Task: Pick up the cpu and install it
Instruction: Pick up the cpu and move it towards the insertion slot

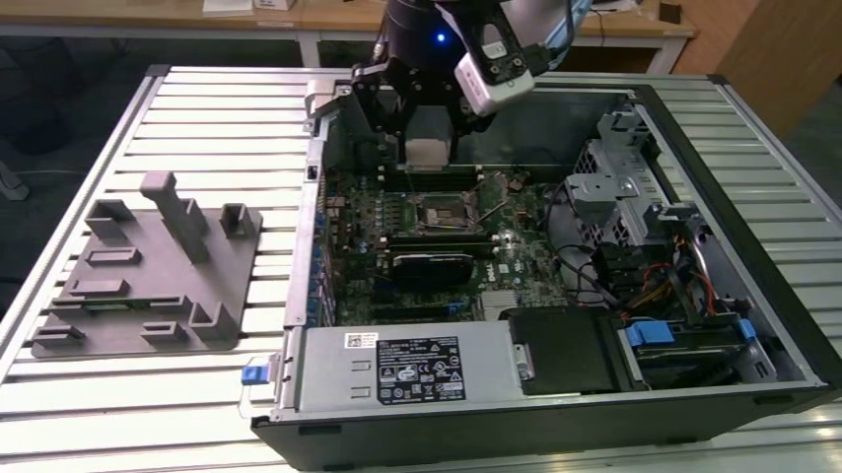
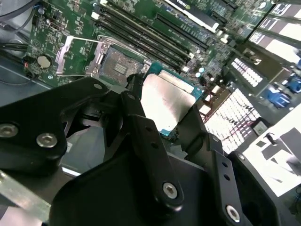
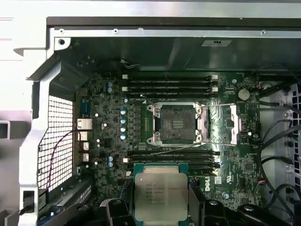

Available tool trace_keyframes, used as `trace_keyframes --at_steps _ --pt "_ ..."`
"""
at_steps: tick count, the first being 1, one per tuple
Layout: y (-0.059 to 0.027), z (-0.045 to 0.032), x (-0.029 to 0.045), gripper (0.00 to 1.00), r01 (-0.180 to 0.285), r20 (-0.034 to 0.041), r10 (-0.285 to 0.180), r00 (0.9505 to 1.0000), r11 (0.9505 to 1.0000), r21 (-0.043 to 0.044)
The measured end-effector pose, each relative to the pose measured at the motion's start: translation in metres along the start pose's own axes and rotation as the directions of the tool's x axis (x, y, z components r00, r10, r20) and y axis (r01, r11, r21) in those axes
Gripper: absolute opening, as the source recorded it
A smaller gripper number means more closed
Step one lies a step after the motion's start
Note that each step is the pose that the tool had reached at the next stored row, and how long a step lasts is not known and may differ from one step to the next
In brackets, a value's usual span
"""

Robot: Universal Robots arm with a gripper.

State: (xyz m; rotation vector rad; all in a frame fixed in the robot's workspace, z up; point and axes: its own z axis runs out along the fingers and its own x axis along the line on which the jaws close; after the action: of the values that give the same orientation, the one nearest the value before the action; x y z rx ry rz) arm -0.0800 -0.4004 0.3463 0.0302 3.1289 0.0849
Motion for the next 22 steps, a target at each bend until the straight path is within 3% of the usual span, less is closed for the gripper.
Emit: trace_keyframes --at_steps 11,18,22 --pt "0.0137 0.0151 -0.0094 0.54 0.0 -0.0025 0.0 1.0 1.0 0.0002" --pt "0.0192 0.0246 -0.0253 0.54 0.0 -0.0058 0.0 1.0 1.0 0.0002" --pt "0.0215 0.031 -0.0304 0.54 0.0 -0.0068 0.0 1.0 1.0 0.0002"
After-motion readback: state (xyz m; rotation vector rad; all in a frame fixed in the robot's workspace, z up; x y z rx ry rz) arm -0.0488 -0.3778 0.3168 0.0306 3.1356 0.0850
